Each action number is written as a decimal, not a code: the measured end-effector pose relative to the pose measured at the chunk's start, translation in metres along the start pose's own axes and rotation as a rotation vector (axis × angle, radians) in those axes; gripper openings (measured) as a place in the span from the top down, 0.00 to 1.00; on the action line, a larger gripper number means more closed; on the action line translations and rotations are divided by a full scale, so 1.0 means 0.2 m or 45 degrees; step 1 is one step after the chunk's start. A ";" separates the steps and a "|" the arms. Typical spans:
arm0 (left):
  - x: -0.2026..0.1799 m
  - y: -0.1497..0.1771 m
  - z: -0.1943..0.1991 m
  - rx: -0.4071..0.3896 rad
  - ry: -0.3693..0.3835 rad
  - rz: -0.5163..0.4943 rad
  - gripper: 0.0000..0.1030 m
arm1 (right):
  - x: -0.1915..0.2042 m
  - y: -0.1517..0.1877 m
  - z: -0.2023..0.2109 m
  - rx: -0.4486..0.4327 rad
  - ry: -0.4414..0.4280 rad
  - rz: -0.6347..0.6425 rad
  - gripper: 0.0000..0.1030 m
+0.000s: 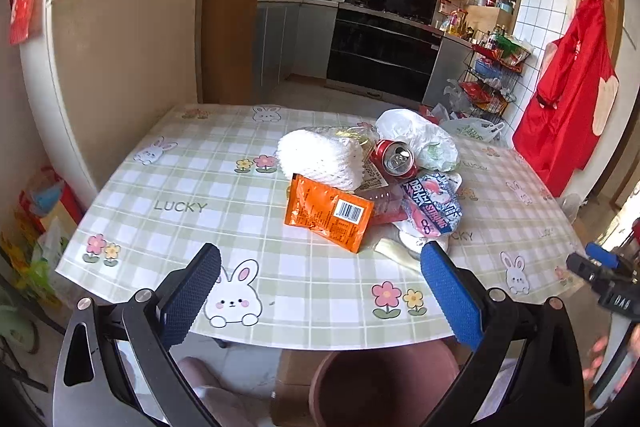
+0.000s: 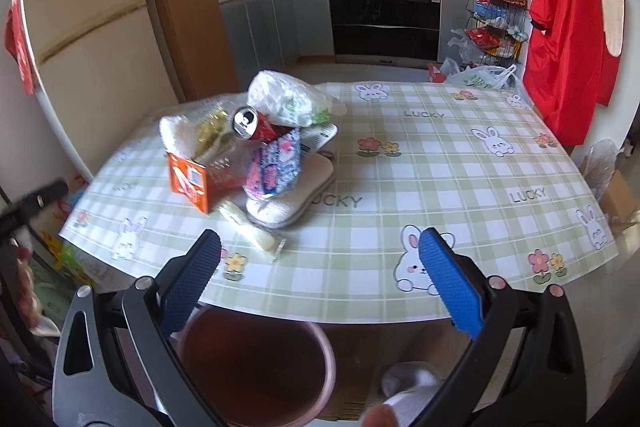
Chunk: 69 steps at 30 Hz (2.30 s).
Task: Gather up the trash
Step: 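Reach the left tool to the white foam mesh and close on it, then lift the foam mesh with the left tool while the right tool grasps the blue packet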
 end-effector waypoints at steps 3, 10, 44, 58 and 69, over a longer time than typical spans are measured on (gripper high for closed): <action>0.02 -0.09 -0.14 0.040 0.031 0.056 0.13 | -0.01 0.01 -0.08 0.027 0.021 0.001 0.05; 0.17 -0.36 -0.56 0.094 0.070 0.367 0.21 | -0.07 0.03 -0.27 0.121 -0.017 -0.056 0.05; 0.14 -0.36 -0.35 -0.021 0.309 0.232 0.83 | 0.34 -0.29 -0.88 0.117 -0.375 0.089 0.42; 0.26 0.07 -0.23 0.061 0.266 0.318 0.83 | 0.39 -0.24 -0.95 0.144 -0.333 0.051 0.84; 0.07 0.10 -0.17 0.051 0.386 0.300 0.83 | 0.34 -0.18 -0.68 0.070 -0.353 -0.061 0.87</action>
Point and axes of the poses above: each gripper's, at about its wrist camera, not at the fingertips, and z roughly against the way its jaws point, x to its left, y to its underside, the point moved 5 cm from there along -z, roughly the way its jaws point, and after that the axes turned 11 degrees about y, right-handed, at the moved point
